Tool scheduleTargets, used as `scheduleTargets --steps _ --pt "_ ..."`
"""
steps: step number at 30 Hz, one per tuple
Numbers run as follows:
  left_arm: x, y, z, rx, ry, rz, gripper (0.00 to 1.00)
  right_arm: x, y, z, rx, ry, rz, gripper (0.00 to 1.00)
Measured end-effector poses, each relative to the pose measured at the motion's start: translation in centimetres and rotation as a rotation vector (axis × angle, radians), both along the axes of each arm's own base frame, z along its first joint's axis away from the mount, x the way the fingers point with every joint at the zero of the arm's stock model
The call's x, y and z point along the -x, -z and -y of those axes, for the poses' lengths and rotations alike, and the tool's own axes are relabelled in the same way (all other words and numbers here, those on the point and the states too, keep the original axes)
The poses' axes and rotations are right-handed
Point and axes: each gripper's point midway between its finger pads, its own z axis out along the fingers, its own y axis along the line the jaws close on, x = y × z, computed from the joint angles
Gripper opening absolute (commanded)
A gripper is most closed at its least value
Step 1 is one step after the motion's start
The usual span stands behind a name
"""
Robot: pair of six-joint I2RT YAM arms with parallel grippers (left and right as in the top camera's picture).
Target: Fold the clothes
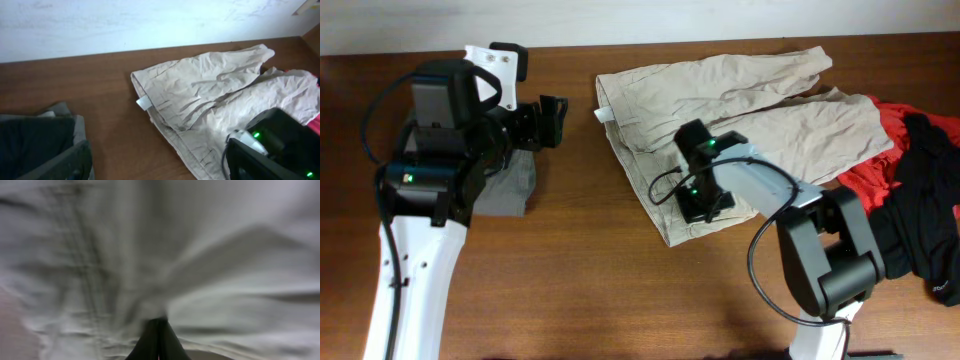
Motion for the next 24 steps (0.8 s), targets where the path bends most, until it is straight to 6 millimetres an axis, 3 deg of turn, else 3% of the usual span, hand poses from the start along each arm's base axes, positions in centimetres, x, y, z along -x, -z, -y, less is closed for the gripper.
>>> scheduleTargets --steps 4,5,10,13,15,17,19,20,24 --pt "0.3 -0.5 0.0 0.001 0.000 0.013 0.92 0.3 -0.2 -5.2 -0.113 -0.116 0.050 0.05" --pt "0.3 -0.5 0.0 0.000 0.001 0.014 0.92 0.8 -0.4 -7.4 -0.158 -0.161 0.066 0.05" --pt "0.3 -0.5 0.0 -0.001 0.002 0.015 0.93 4.6 -1.1 -14.6 -0.259 -0.348 0.091 0.04" --pt "0.3 -0.5 0.0 -0.001 0.001 0.014 0.94 6.5 -1.5 -16.3 -0.254 -0.413 0.084 0.04" --pt "0.4 -0.5 -0.1 -0.002 0.002 0.013 0.95 6.6 -2.2 -16.5 -0.221 -0.427 0.094 0.04" --pt "0.6 -0.6 -0.1 -0.001 0.002 0.013 0.97 5.6 -3.1 -15.6 -0.161 -0.413 0.115 0.41" --pt "0.7 -0.8 -0.1 -0.001 0.002 0.019 0.98 3.8 -4.4 -14.1 -0.092 -0.384 0.145 0.71" --pt "0.7 -0.9 -0.1 -0.001 0.002 0.022 0.98 3.1 -4.9 -13.5 -0.073 -0.372 0.156 0.78" --pt "0.9 -1.2 -0.2 -0.002 -0.002 0.030 0.99 0.6 -6.0 -10.6 -0.010 -0.323 0.186 0.86"
